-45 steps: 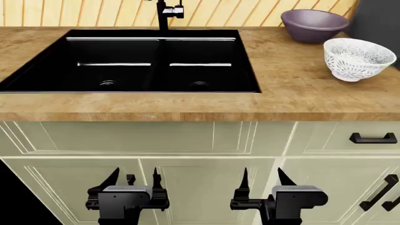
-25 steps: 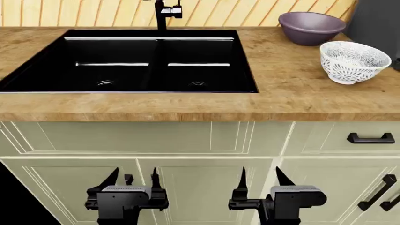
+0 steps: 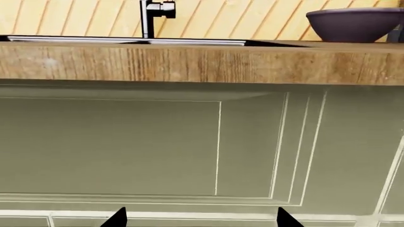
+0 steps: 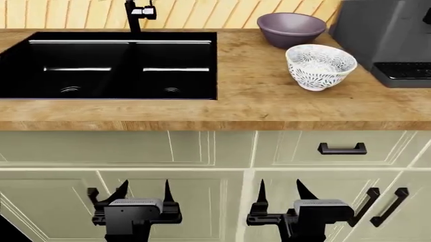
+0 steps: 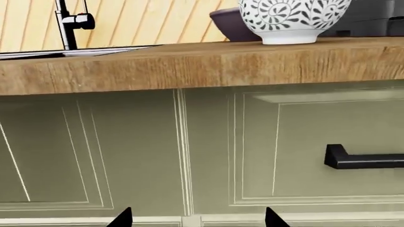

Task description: Stack the bowls in the sink.

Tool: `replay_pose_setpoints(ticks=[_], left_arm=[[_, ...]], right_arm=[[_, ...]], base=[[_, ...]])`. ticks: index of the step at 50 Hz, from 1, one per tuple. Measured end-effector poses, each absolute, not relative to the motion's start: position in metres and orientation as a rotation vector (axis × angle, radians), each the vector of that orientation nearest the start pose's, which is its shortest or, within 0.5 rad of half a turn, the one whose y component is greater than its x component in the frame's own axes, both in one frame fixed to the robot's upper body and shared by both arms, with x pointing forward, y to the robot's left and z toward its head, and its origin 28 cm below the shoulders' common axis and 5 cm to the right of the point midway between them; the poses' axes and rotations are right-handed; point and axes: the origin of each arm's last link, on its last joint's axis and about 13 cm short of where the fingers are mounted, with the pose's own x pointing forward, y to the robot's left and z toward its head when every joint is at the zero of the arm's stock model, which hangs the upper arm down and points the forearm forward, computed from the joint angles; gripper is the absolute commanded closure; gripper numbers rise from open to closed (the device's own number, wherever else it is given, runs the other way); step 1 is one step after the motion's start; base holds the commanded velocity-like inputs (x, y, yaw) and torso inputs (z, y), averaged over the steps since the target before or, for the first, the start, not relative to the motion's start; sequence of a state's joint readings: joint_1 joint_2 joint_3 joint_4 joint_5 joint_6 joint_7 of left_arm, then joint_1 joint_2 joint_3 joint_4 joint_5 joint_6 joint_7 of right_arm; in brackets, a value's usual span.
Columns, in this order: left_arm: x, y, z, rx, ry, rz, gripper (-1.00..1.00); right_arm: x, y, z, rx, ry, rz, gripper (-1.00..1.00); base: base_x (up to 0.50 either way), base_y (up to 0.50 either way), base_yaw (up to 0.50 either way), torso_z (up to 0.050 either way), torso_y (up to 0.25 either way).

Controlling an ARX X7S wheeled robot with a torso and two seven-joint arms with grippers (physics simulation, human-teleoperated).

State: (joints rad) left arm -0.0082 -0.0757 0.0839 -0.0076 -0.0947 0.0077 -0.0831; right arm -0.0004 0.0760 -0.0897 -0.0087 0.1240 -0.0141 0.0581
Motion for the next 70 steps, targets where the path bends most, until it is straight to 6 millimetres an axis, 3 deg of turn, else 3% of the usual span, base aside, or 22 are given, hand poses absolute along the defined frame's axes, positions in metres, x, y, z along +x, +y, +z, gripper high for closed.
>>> replay_pose_setpoints(ticks=[27, 55, 62, 70], left_arm=[[0.212, 0.206, 0.013, -0.023, 0.001, 0.001, -1.0], [0.211, 0.205, 0.018, -0.046, 0.019, -0.011, -1.0], [0.211, 0.21, 0.053, -0.078, 0.016, -0.011, -1.0], [0.221, 0.234, 0.145, -0.206, -0.02, 0.067, -1.0]], right_arm=[[0.21, -0.096, 0.015, 0.055, -0.005, 0.028, -1.0], [0.21, -0.096, 0.02, 0.047, -0.01, -0.007, -1.0], [0.209, -0.101, 0.06, 0.043, -0.066, -0.006, -1.0], [0.209, -0.117, 0.145, 0.019, -0.164, -0.047, -1.0]], base=[[0.0, -0.49, 0.0, 0.0, 0.0], [0.0, -0.02, 0.0, 0.0, 0.0], [0.0, 0.0, 0.0, 0.0, 0.0], [0.0, 0.0, 0.0, 0.0, 0.0]])
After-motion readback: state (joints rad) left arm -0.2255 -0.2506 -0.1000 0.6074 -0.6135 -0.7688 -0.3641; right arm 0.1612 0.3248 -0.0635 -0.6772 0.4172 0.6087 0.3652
